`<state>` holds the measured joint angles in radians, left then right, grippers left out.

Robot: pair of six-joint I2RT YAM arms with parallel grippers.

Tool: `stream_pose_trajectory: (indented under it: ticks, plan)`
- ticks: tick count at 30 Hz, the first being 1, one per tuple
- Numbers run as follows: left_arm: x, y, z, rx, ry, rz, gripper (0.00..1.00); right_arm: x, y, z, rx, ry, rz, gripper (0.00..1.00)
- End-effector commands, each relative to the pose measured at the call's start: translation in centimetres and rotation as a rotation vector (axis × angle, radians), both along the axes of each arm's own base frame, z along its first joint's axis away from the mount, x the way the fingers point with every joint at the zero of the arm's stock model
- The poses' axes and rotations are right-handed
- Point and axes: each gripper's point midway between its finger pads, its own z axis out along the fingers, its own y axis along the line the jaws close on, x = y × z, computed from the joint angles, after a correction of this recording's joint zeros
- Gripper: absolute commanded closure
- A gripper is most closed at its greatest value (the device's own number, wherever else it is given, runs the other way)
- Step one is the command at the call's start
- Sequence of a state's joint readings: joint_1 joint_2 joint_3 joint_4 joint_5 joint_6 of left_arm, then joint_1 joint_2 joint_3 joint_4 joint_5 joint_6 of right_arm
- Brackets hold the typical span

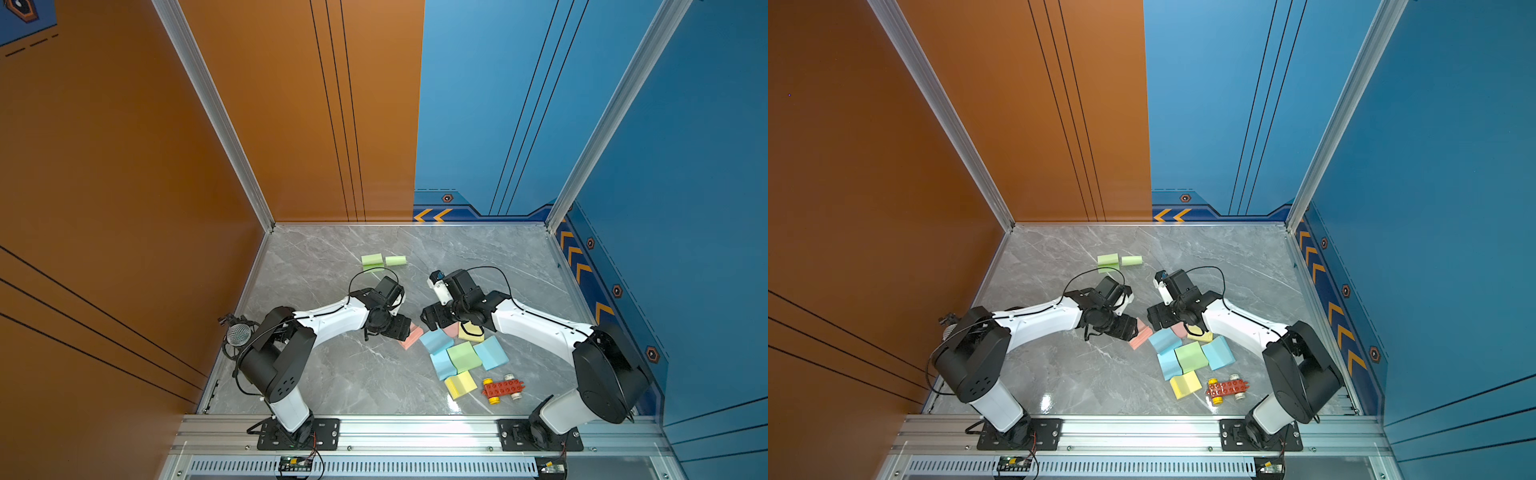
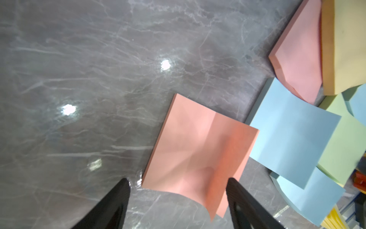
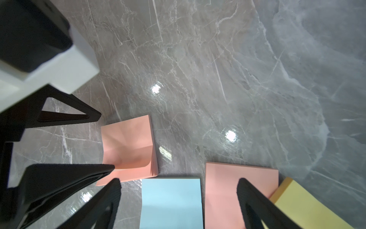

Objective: Tear off pages from different memo pads
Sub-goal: Pick up the memo pad from the center of the board.

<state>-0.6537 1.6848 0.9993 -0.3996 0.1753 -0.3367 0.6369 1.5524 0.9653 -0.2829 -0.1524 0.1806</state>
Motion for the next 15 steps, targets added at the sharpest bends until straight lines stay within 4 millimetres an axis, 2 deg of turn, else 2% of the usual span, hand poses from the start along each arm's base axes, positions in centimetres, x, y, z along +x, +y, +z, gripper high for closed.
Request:
stream_pose_trajectory:
  ticks: [1,8,11,12,13,14,15]
  plan:
    - [0.9,0.2,0.6,0.019,-0.032,0.018,0.21,0.2,0.2,0.0,-0.021,-0.016,0.006,0.06]
    - [0.8,0.1,0.6,0.018,-0.033,0.016,0.21,-0.3,0.6,-0.7,-0.089,-0.038,0.081,0.09]
    - [0.9,0.1,0.8,0.017,-0.036,0.014,0.21,-0.9,1.6,-1.4,-0.086,-0.037,0.167,0.11]
    - [0.9,0.1,0.8,0.017,-0.037,0.013,0.21,-1.0,2.1,-1.4,-0.07,-0.048,0.206,0.19]
    - [0.9,0.1,0.8,0.016,-0.036,0.012,0.21,-1.2,2.5,-1.4,-0.057,-0.06,0.25,0.22]
    - [0.8,0.1,0.7,0.016,-0.034,0.012,0.21,-1.7,3.2,-1.2,-0.033,-0.09,0.337,0.34]
    - [0.8,0.1,0.6,0.016,-0.031,0.01,0.21,-2.2,3.6,-1.1,-0.018,-0.125,0.414,0.37]
